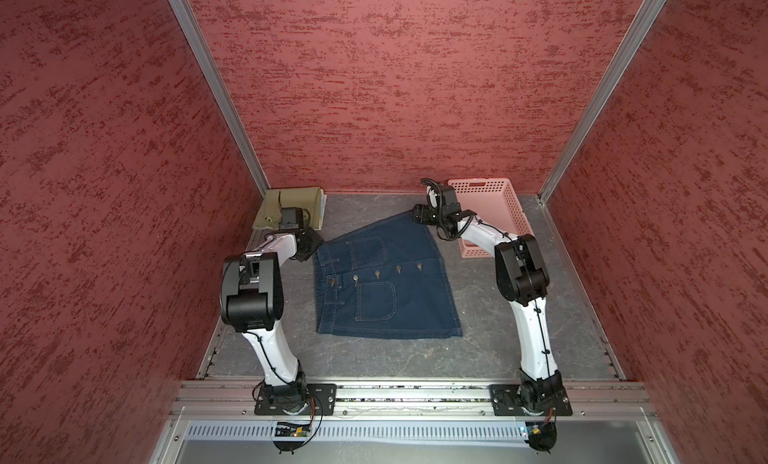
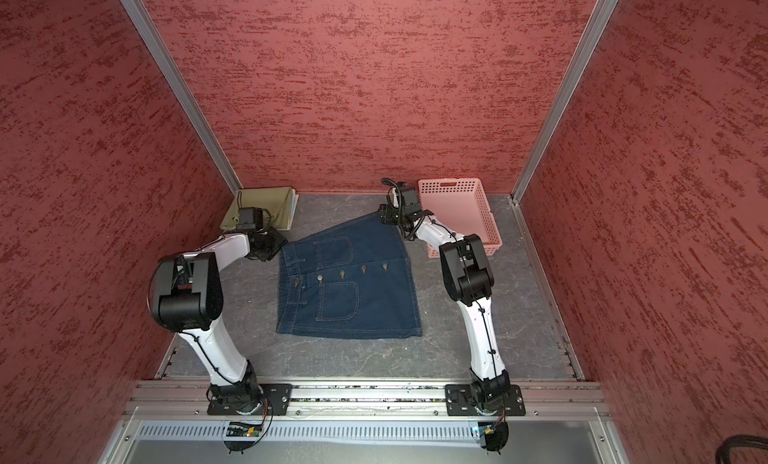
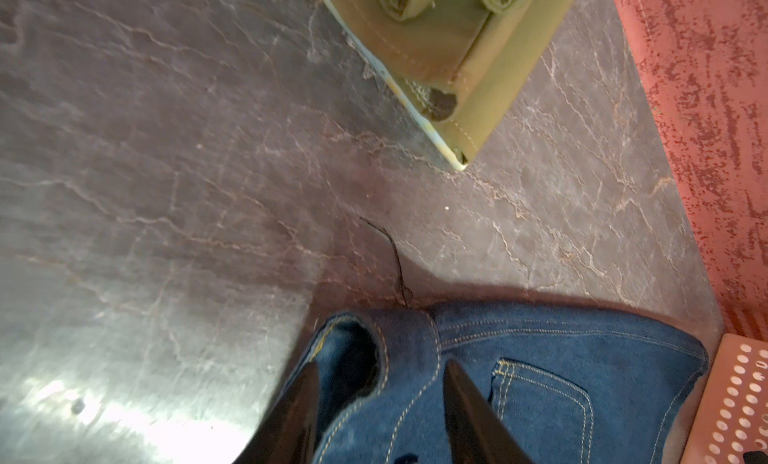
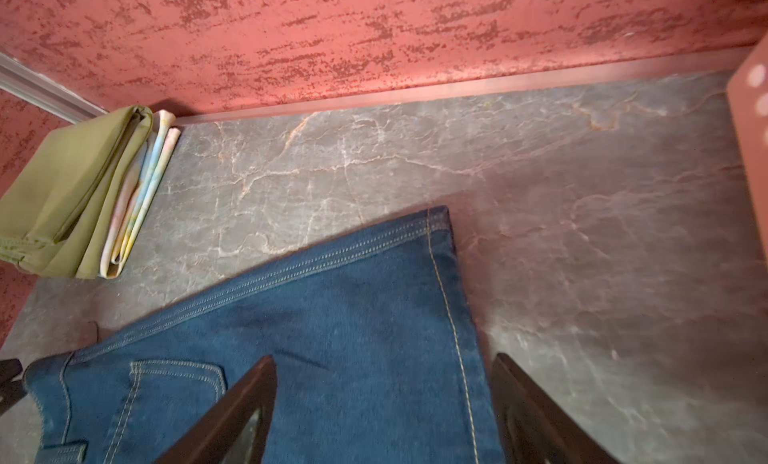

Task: Fold and stack the skirts
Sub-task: 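Move both grippers to the denim skirt's far edge near the pocket, then grasp the skirt's far edge corners with both grippers and lift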

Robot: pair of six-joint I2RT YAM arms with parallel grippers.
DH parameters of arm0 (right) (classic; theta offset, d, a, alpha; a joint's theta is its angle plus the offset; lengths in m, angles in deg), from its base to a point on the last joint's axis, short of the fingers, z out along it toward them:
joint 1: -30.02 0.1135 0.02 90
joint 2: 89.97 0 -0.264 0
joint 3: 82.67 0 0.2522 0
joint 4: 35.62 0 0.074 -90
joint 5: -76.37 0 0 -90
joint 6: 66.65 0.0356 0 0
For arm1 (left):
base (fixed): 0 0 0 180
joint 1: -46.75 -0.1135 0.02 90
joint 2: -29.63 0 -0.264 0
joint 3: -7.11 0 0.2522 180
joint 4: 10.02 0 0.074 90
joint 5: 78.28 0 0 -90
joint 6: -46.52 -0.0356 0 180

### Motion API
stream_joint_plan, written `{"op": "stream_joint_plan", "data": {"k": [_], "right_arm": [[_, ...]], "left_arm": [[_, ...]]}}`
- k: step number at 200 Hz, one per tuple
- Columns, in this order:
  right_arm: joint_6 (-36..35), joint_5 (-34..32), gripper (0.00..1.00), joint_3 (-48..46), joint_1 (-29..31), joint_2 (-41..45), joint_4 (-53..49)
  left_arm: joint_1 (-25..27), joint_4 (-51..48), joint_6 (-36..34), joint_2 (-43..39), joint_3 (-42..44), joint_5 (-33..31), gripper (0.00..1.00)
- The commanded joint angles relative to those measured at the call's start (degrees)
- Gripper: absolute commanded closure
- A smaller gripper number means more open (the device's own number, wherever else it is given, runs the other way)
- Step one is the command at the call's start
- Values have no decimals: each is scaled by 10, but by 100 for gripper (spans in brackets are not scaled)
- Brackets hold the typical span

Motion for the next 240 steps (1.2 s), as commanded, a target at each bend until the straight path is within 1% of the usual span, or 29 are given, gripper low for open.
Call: {"op": "stream_joint_plan", "data": {"k": [1, 14, 31, 43, 53, 60, 89, 109, 130, 166, 192, 217, 240], "right_arm": [[26, -6, 19, 41, -7, -23, 13], [39, -1, 19, 64, -8, -41, 9], [56, -1, 20, 104, -8, -70, -11], [67, 7, 20, 133, -9, -89, -21], [77, 9, 21, 160, -11, -106, -37], [83, 13, 22, 179, -12, -118, -48], [110, 19, 27, 222, -19, -148, -70], [123, 8, 30, 249, -24, -164, -92], [131, 9, 33, 255, -29, -172, -96], [131, 20, 40, 266, -31, -186, -109], [128, 32, 43, 276, -31, -196, -104], [128, 48, 48, 292, -32, -210, -91], [130, 63, 55, 320, -32, -230, -96]], "left_arm": [[4, 23, 1, 18, -19, -1, 59], [5, 27, -4, 26, -24, 6, 61], [8, 27, -7, 35, -33, 10, 70], [9, 27, -9, 40, -37, 13, 72], [10, 29, -10, 43, -39, 14, 78], [10, 31, -9, 45, -39, 16, 80], [13, 29, -12, 46, -45, 18, 82], [15, 29, -13, 43, -46, 18, 85], [16, 27, -15, 40, -49, 18, 85], [18, 26, -14, 43, -52, 20, 88], [21, 27, -14, 47, -55, 21, 89], [25, 25, -13, 48, -58, 23, 90], [25, 24, -14, 48, -59, 23, 90]]}}
